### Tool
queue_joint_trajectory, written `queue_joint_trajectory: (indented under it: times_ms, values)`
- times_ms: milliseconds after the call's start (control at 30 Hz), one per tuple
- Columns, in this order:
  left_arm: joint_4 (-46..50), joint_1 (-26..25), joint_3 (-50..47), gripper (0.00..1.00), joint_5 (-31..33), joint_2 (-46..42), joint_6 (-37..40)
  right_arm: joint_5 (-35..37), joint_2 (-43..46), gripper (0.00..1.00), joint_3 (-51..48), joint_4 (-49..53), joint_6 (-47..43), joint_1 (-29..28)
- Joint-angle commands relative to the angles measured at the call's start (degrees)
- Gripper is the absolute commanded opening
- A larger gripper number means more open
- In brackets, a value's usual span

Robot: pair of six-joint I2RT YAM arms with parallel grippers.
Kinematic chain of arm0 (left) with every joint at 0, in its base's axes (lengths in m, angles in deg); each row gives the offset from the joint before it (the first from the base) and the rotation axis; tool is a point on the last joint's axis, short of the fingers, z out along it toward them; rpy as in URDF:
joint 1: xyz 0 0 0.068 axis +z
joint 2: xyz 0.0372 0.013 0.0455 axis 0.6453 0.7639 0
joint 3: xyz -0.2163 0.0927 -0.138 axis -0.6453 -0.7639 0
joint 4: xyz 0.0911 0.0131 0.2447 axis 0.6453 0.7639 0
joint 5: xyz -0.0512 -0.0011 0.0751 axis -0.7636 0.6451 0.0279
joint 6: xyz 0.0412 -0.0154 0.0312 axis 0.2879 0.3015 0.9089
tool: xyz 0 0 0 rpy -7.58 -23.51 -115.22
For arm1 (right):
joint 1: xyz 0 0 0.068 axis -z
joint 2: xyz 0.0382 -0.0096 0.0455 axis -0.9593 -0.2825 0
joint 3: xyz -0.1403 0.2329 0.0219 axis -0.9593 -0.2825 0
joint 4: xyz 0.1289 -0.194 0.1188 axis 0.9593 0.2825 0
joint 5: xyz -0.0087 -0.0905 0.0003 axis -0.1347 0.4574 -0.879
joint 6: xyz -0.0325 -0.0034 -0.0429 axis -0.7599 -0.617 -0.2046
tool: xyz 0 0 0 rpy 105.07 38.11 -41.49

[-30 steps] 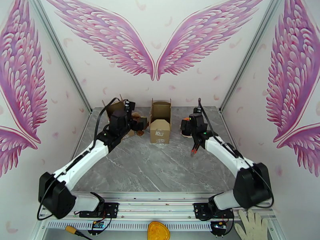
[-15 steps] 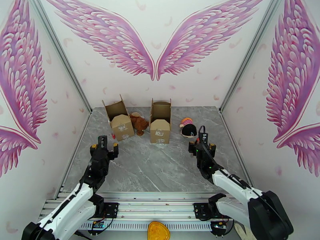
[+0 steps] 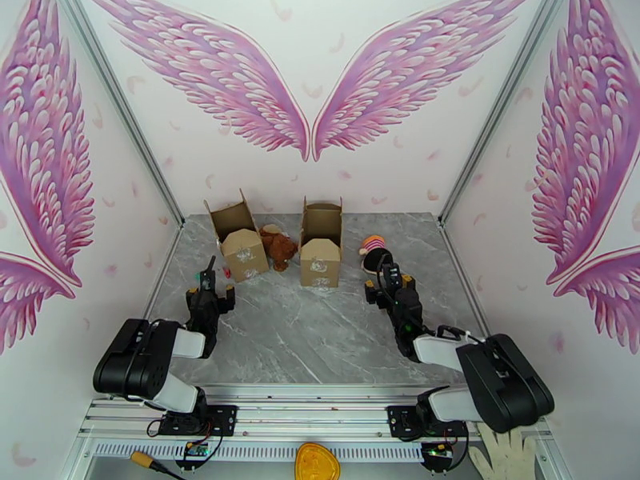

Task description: Unpack the express box

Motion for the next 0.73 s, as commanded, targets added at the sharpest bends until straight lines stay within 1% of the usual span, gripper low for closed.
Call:
queue_joint_trajectory:
  times_ms: [0,33,67,100,133,167,200,233,267,333,433,567,700]
  values:
    - [-8.4,0.4,1.4,0.99,-2.0,-0.4,0.4,2.8,-1.9,0.99,4.3,0.3,0.0,1.5]
    - [-5.8,0.4,2.2,0.99,-1.8,-1.0,0.2,3.7,-2.9,0.99,5.9,1.8,0.5,1.8]
    - [-4.5,0.4,2.9,0.99,-1.6,-0.9,0.1,7.5,-3.5,0.99,8.5,6.5,2.8,2.3]
    - [-4.1,0.5,3.4,0.99,-1.2,-0.6,-0.1,14.1,-4.9,0.99,10.6,7.7,5.0,2.4]
    - [-2.5,0.5,4.2,0.99,-1.1,-0.7,-0.2,21.1,-6.8,0.99,13.6,11.1,7.0,2.3]
    - [-0.1,0.5,5.3,0.99,-1.1,-0.9,-0.3,22.4,-7.8,0.99,16.9,17.3,8.2,2.2]
    - [1.0,0.6,5.8,0.99,-1.4,-0.7,-0.3,24.3,-9.0,0.99,17.7,17.5,7.2,1.4]
    - [0.8,1.0,5.9,0.99,-2.0,-0.6,-0.5,22.4,-9.0,1.0,16.1,14.0,4.4,0.6]
    - [1.4,1.0,6.2,0.99,-2.2,-0.7,-0.5,17.7,-7.0,0.99,13.3,11.1,4.0,0.8]
    - [1.8,1.4,6.4,0.99,-3.0,-0.6,-0.8,17.1,-5.0,0.99,9.4,5.8,5.4,1.9]
    - [2.3,1.8,6.6,0.99,-3.8,-0.6,-1.0,14.2,-5.5,0.99,11.5,10.1,6.4,3.1]
    - [2.3,1.8,6.6,0.99,-3.8,-0.6,-1.0,10.7,-4.1,0.99,8.3,5.6,6.7,4.1]
    - [2.4,1.8,6.6,0.99,-3.8,-0.7,-0.9,8.9,-4.1,0.99,8.4,5.9,7.1,4.9]
